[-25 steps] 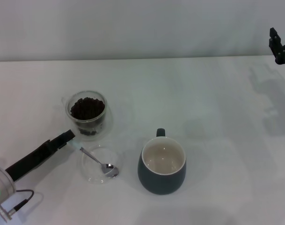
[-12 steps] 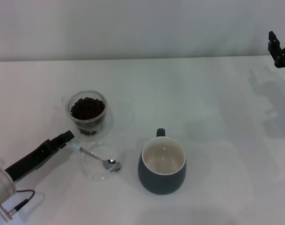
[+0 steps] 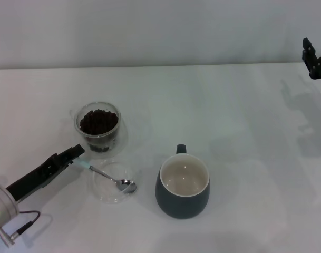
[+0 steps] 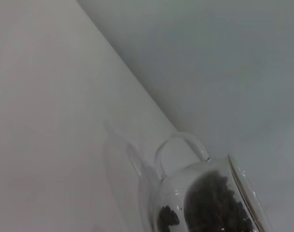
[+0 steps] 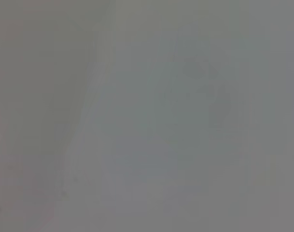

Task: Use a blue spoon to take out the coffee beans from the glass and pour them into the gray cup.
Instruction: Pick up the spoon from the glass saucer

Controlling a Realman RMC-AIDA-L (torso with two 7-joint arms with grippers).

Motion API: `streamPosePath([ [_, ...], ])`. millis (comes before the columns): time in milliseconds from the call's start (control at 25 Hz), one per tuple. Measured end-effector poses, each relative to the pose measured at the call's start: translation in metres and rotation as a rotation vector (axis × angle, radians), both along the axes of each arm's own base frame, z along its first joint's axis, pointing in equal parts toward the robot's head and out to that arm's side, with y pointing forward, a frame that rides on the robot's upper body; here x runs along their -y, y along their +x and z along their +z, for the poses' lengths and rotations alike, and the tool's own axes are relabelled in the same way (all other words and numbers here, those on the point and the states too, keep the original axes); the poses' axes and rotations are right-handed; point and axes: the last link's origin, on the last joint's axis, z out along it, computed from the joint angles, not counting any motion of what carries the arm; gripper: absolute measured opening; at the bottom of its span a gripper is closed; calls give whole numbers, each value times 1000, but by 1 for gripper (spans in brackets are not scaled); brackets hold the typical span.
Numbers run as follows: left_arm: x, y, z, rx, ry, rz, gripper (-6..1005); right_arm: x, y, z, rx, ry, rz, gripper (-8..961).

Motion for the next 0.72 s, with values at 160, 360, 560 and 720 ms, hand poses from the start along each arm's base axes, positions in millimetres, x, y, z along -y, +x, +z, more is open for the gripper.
streamPosePath([
  [160, 0, -2, 2, 5, 1, 8, 337, 1, 1, -2, -1, -5, -4, 523],
  [360, -1, -2, 3, 9, 0, 12, 304, 3, 2, -3, -1, -11, -6, 523],
  [560, -3, 0, 5, 14, 6, 4, 259, 4, 3, -4, -1, -12, -9, 523],
  [720, -4, 0, 6, 23, 7, 11, 228, 4, 3, -4, -1, -13, -10, 523],
])
